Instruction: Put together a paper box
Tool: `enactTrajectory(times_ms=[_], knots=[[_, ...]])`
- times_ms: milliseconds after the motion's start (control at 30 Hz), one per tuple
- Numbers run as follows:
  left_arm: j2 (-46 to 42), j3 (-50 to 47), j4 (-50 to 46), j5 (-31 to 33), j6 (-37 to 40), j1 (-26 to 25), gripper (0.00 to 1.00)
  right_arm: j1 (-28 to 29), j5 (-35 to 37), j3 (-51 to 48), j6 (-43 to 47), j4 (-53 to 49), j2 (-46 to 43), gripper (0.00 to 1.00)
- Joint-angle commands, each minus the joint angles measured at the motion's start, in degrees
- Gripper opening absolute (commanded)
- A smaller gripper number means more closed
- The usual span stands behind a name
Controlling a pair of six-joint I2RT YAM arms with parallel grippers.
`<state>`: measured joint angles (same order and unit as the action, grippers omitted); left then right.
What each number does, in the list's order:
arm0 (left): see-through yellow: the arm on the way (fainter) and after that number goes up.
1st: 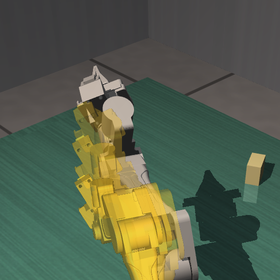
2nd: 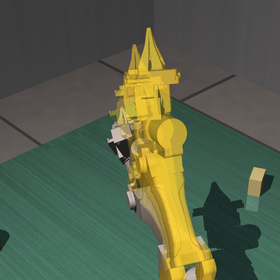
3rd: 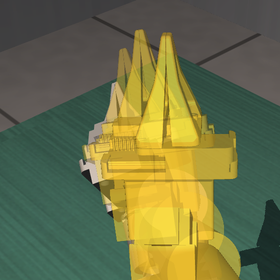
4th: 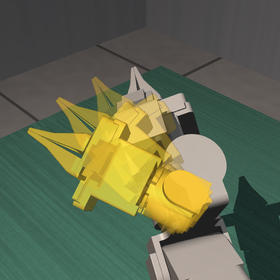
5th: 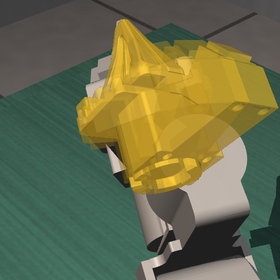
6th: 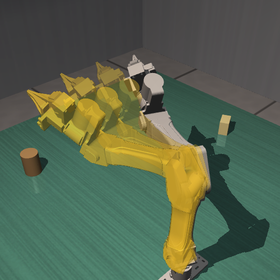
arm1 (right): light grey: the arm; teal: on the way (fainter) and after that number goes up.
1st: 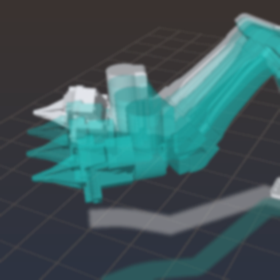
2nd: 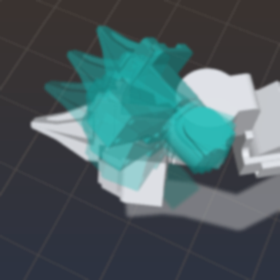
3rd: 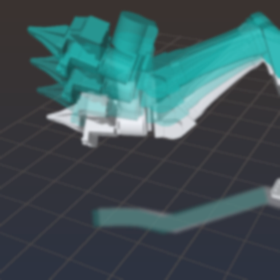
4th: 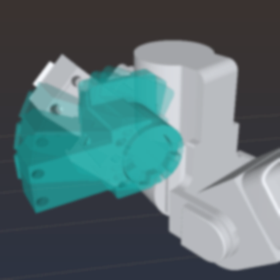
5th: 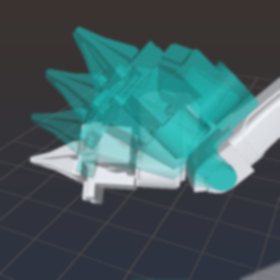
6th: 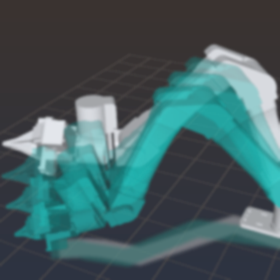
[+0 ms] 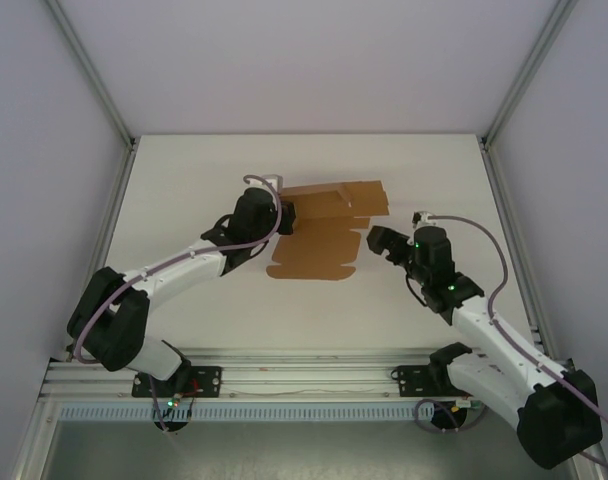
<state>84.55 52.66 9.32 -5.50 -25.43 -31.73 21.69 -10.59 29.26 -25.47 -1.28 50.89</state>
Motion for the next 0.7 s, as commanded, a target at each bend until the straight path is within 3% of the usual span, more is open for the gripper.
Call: enactTrajectory(times_ms=[0,133,300,667], knots=[[-1.15,-0.89,2.01,-0.21,1.09,0.56,0.0,-0.26,-1.18,2.27,0.77,1.76,-0.65,0.82],[-1.5,-1.4,3.2,-1.16,1.79,0.52,0.0,-0.29,-7.73,2.64,1.44,5.53,1.92,0.8],[-0.93,-1.34,3.05,-2.1,2.87,0.52,0.0,-0.3,-7.7,4.65,2.53,7.94,5.54,0.8],[0.56,-1.38,5.0,-4.45,2.13,0.44,0.0,-0.08,-15.45,7.13,1.71,15.31,13.9,0.8]])
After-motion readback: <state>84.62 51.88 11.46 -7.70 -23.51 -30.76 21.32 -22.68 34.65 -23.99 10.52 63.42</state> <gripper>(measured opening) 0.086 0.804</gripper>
